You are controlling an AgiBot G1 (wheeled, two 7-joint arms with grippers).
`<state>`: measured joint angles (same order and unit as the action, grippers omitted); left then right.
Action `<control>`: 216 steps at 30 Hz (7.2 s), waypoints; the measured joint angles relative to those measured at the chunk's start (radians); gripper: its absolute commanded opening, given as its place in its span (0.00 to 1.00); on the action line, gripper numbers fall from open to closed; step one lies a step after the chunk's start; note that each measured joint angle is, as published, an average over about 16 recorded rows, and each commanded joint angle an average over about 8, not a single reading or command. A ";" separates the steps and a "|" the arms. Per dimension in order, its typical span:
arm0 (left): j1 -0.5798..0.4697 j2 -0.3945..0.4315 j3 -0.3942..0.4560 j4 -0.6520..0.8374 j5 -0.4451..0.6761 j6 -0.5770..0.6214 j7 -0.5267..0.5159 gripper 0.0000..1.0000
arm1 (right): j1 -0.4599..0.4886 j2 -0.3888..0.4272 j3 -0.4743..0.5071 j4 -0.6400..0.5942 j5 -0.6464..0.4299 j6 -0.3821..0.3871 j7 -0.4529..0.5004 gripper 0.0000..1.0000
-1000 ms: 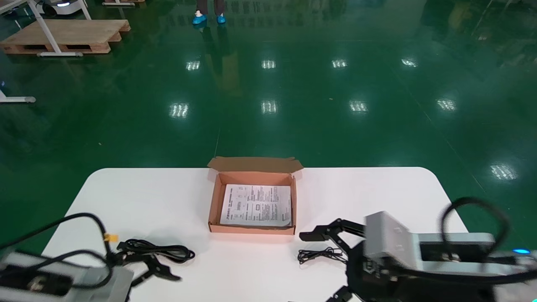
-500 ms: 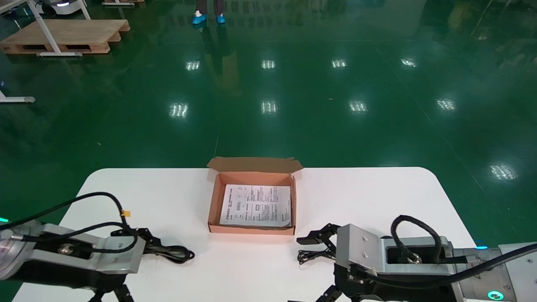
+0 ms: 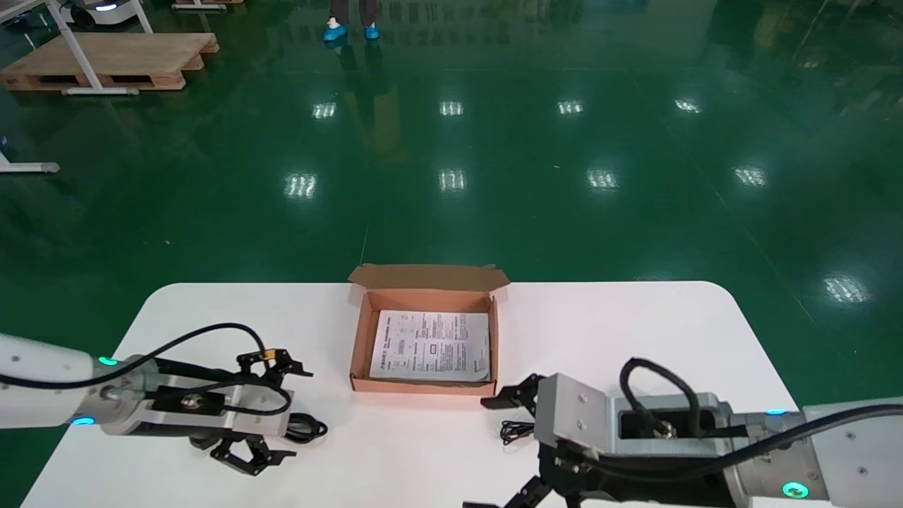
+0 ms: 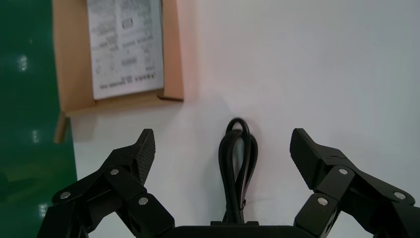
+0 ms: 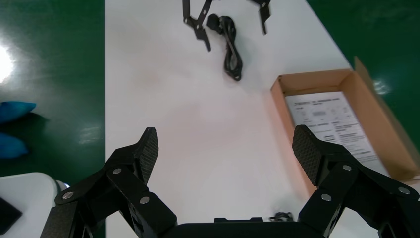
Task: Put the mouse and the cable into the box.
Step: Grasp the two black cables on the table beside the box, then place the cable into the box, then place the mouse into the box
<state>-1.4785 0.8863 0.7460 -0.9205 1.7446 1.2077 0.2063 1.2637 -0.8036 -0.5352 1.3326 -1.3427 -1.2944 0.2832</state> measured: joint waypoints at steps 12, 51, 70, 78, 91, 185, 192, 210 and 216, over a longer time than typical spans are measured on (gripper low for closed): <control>-0.040 0.117 0.028 0.309 0.074 -0.128 0.186 1.00 | -0.001 0.017 -0.003 0.004 -0.014 -0.002 0.013 1.00; -0.090 0.201 0.053 0.559 0.117 -0.180 0.303 1.00 | 0.049 -0.288 -0.212 -0.306 -0.626 0.306 -0.002 1.00; -0.098 0.210 0.050 0.588 0.112 -0.182 0.323 1.00 | 0.133 -0.384 -0.235 -0.571 -0.690 0.369 -0.074 1.00; -0.100 0.211 0.050 0.593 0.111 -0.183 0.326 0.16 | 0.144 -0.394 -0.242 -0.604 -0.709 0.379 -0.076 0.30; -0.100 0.211 0.050 0.592 0.111 -0.183 0.326 0.00 | 0.142 -0.392 -0.241 -0.598 -0.705 0.377 -0.076 0.00; -0.146 0.473 -0.067 0.564 -0.139 -0.458 0.562 0.00 | 0.630 -0.348 -0.085 -1.014 -0.717 0.658 0.031 0.00; -0.067 0.482 -0.006 0.490 -0.210 -0.564 0.685 0.00 | 0.630 -0.348 -0.085 -1.014 -0.717 0.658 0.031 0.00; -0.058 0.482 0.168 0.519 -0.372 -0.643 0.737 0.56 | 0.630 -0.348 -0.084 -1.014 -0.716 0.657 0.031 0.00; -0.062 0.482 0.188 0.530 -0.390 -0.648 0.734 1.00 | 0.631 -0.348 -0.084 -1.015 -0.716 0.657 0.031 0.00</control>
<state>-1.5400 1.3681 0.9342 -0.3907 1.3550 0.5596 0.9406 1.8944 -1.1519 -0.6195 0.3178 -2.0584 -0.6372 0.3143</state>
